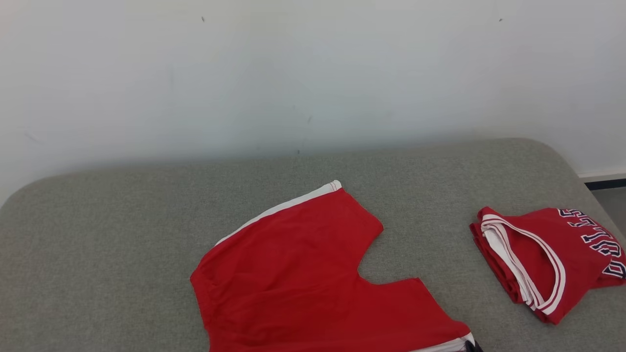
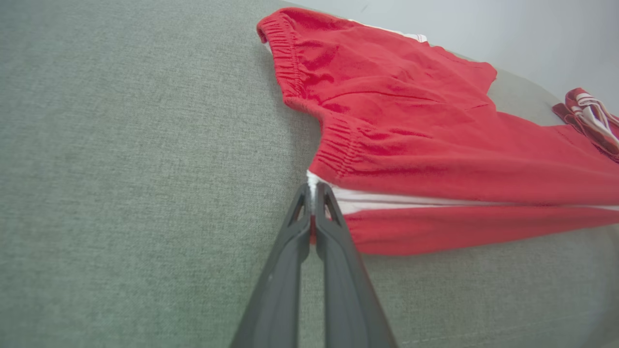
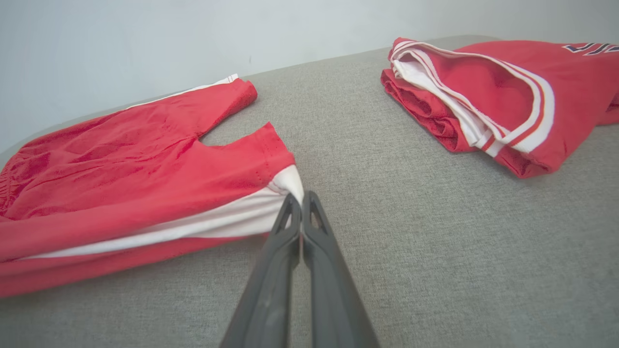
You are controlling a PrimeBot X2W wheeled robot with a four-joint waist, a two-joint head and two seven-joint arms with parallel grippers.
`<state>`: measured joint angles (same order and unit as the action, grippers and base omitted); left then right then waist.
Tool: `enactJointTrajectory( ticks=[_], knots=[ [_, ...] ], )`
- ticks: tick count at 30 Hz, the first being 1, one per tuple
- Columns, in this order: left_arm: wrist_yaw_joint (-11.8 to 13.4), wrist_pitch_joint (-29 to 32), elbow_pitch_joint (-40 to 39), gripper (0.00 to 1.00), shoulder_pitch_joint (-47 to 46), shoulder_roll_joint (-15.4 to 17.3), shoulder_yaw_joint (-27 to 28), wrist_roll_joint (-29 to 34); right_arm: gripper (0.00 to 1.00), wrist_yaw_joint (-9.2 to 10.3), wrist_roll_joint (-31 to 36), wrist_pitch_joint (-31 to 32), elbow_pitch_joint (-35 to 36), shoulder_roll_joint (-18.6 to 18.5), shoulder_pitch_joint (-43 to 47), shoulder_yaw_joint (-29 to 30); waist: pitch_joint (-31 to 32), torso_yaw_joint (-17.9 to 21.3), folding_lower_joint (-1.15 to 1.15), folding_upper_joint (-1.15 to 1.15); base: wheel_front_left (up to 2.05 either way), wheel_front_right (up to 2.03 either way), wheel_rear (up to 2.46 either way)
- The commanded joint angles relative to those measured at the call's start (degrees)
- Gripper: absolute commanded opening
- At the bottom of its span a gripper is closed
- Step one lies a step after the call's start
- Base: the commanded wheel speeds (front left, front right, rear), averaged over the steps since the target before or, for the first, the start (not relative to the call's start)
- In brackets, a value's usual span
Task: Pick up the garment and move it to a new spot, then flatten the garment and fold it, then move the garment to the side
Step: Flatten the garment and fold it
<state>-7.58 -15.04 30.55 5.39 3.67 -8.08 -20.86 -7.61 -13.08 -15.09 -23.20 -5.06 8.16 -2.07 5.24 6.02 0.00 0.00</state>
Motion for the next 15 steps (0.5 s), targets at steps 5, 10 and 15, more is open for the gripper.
enactJointTrajectory(
  ticks=[5,10,15],
  knots=[
    [0.2,-0.2,-1.4,0.0,-3.2,0.5,1.0,-1.2,0.0,0.26,-2.4,0.0,1.2,1.0,-4.8,0.9,-2.9,-2.0,0.0,0.0,0.0,0.0,0.0],
    [0.2,-0.2,-2.8,0.0,-7.6,0.5,1.7,-0.9,0.0,0.25,-1.5,0.0,-0.1,0.6,-11.6,0.6,-6.2,-4.1,0.0,0.0,0.0,0.0,0.0],
    [0.2,-0.2,-3.4,0.0,-12.9,0.1,2.0,0.0,0.0,0.24,-0.1,0.0,-3.9,-0.6,-20.3,1.2,-10.7,-6.3,0.0,0.0,0.0,0.0,0.0]
  ],
)
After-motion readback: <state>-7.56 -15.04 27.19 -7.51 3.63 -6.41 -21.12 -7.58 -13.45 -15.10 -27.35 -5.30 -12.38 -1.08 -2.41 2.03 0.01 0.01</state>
